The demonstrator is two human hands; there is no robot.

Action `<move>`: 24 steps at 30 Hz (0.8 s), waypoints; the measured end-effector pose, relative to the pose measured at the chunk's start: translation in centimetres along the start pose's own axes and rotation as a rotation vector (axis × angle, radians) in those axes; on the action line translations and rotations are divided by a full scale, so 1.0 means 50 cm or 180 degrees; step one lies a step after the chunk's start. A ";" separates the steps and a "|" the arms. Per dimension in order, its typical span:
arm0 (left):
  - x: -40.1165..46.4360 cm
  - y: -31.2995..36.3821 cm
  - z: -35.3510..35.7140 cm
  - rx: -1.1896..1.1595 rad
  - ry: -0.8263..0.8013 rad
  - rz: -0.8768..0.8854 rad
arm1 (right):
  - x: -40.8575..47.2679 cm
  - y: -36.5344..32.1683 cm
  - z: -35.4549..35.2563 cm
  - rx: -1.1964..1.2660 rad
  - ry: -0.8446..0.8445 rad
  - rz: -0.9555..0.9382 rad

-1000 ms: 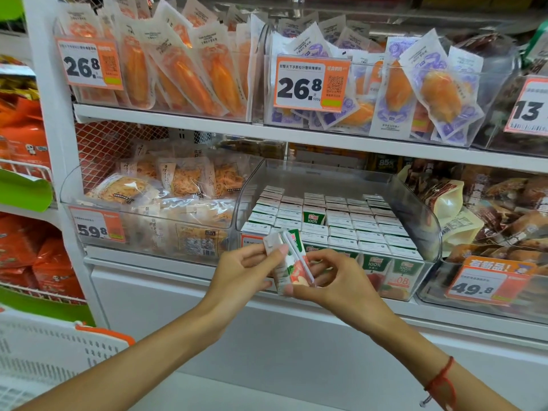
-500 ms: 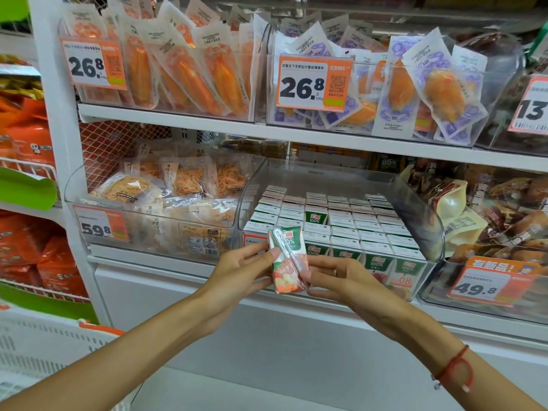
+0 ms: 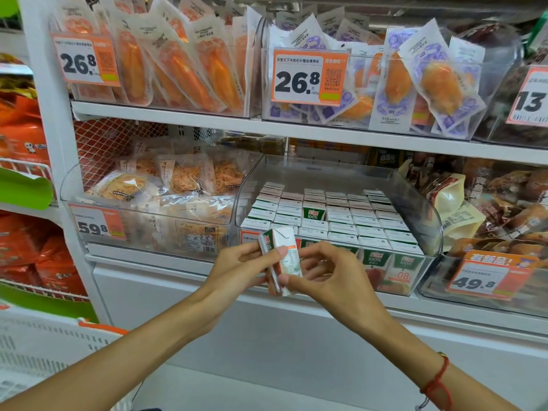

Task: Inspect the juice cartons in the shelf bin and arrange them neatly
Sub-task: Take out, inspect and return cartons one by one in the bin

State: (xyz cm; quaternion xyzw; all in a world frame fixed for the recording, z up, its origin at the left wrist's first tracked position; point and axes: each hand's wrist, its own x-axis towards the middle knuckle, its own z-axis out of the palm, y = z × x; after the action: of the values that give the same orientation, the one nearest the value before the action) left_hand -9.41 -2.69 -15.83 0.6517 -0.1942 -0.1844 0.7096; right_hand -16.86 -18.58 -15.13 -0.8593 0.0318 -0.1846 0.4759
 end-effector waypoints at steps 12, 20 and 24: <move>-0.013 0.007 -0.011 0.1343 -0.0026 0.1332 | 0.008 -0.011 -0.030 0.1364 -0.0164 0.0176; -0.009 0.001 -0.009 0.1367 -0.0104 0.1292 | 0.007 -0.008 -0.032 0.1364 -0.0199 0.0101; -0.001 0.001 -0.016 0.0720 -0.0196 0.0741 | 0.007 -0.005 -0.031 0.1074 -0.0332 -0.0080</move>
State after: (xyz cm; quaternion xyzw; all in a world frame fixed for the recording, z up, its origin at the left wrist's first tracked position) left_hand -9.02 -1.96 -15.86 0.6946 -0.3097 -0.0978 0.6420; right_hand -17.11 -19.76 -14.07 -0.7760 -0.0351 -0.1485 0.6120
